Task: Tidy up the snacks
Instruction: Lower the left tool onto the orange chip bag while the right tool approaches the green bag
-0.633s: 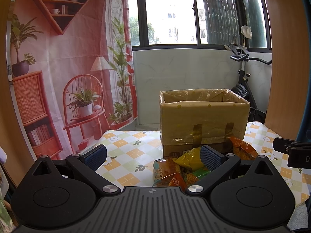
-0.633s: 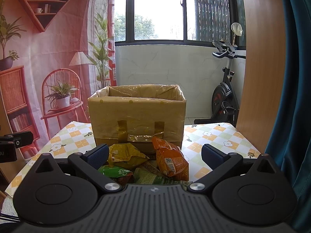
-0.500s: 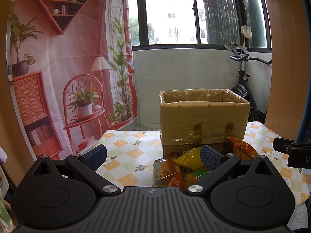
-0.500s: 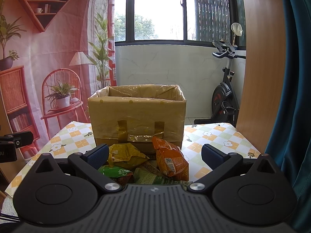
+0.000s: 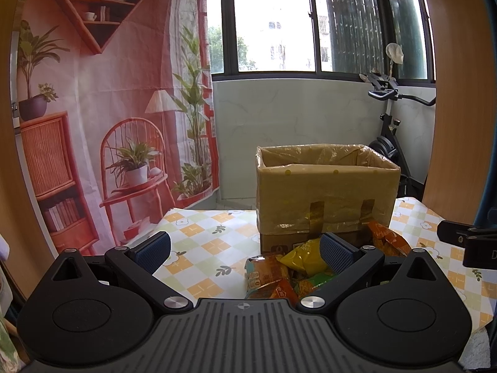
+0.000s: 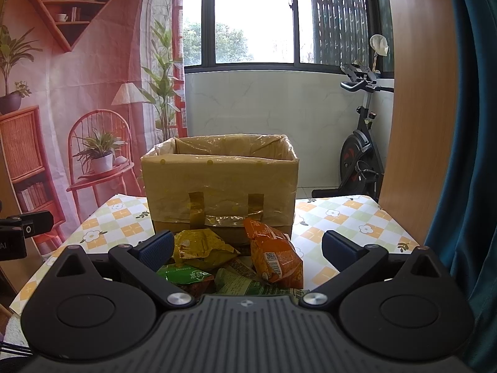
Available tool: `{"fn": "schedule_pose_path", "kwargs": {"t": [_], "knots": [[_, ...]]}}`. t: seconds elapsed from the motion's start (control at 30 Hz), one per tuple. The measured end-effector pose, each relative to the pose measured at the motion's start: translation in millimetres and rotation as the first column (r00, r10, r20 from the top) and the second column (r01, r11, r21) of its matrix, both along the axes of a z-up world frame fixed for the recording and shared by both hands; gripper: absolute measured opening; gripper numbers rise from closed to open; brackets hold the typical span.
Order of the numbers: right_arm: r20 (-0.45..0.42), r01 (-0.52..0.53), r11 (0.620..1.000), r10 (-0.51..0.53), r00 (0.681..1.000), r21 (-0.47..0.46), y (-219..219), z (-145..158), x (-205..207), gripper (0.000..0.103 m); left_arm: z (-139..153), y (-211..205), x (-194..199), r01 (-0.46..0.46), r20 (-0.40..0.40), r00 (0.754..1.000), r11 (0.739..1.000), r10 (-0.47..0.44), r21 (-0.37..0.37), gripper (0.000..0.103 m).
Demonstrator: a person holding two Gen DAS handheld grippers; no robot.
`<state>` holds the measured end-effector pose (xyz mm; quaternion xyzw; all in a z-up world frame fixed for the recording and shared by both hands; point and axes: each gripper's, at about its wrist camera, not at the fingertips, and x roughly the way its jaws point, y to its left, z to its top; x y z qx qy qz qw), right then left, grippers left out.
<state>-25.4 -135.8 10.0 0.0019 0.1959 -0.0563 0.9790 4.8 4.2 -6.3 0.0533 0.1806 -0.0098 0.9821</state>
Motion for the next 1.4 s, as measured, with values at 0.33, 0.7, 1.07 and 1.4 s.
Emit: {"fn": "schedule_pose_path", "kwargs": {"t": [0.33,0.7,1.07,1.4], "knots": [[0.098,-0.034,0.996,0.026,0.995,0.082,-21,7,28,0.103,2,20,34,-0.13,0.012,0.991,0.991,0.13,0.03,0.103],[0.031,-0.029,0.985,0.024,0.999,0.171,-31,-37,62,0.103,-41,21,64,-0.078,-0.146,0.986,0.997,0.08,0.02,0.103],[-0.094,-0.133,0.991,0.136,0.986,0.033,5,-57,103,0.101,-58,26,91,-0.033,-0.173,0.984,0.999,0.029,-0.018,0.102],[-0.188,-0.165,0.98,0.183,0.965,0.108,11,-92,120,0.096,-95,24,96,-0.03,-0.255,0.967,0.998,0.015,-0.056,0.097]]}}
